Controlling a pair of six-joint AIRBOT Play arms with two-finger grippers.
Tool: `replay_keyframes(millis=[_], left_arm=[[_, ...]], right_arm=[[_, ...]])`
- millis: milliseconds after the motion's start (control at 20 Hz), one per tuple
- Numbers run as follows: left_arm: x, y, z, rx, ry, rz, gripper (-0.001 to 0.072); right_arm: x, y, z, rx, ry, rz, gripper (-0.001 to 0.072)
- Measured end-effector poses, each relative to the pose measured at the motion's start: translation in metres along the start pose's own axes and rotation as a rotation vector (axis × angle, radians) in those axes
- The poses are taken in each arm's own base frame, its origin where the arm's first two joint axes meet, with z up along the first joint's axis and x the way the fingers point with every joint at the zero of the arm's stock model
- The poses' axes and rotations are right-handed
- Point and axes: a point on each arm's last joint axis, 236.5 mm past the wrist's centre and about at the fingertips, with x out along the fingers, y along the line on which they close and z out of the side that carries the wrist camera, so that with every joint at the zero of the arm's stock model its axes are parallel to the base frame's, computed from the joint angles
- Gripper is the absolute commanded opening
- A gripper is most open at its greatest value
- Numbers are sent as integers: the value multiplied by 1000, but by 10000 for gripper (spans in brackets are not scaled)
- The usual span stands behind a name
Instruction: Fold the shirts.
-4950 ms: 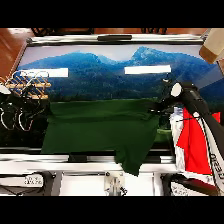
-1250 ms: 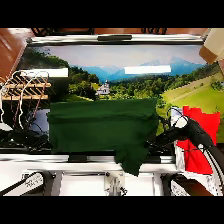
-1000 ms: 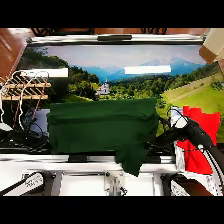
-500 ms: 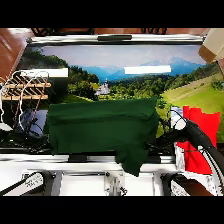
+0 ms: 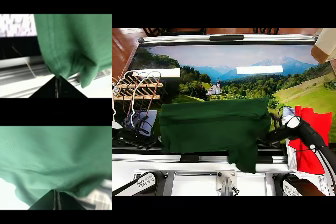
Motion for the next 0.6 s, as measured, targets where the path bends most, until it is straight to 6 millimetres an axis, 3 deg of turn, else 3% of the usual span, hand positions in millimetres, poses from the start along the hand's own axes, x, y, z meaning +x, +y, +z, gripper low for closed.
replay_keyframes(millis=[150,300,600], left_arm=[[-27,-4,28,33,-80,16,32],[-54,-15,66,30,-208,5,32],[-76,-18,123,-51,-335,-52,32]], right_arm=[[-33,27,42,-96,-127,21,73],[-67,40,91,-137,-269,-19,72],[-96,44,174,-158,-391,-93,73]])
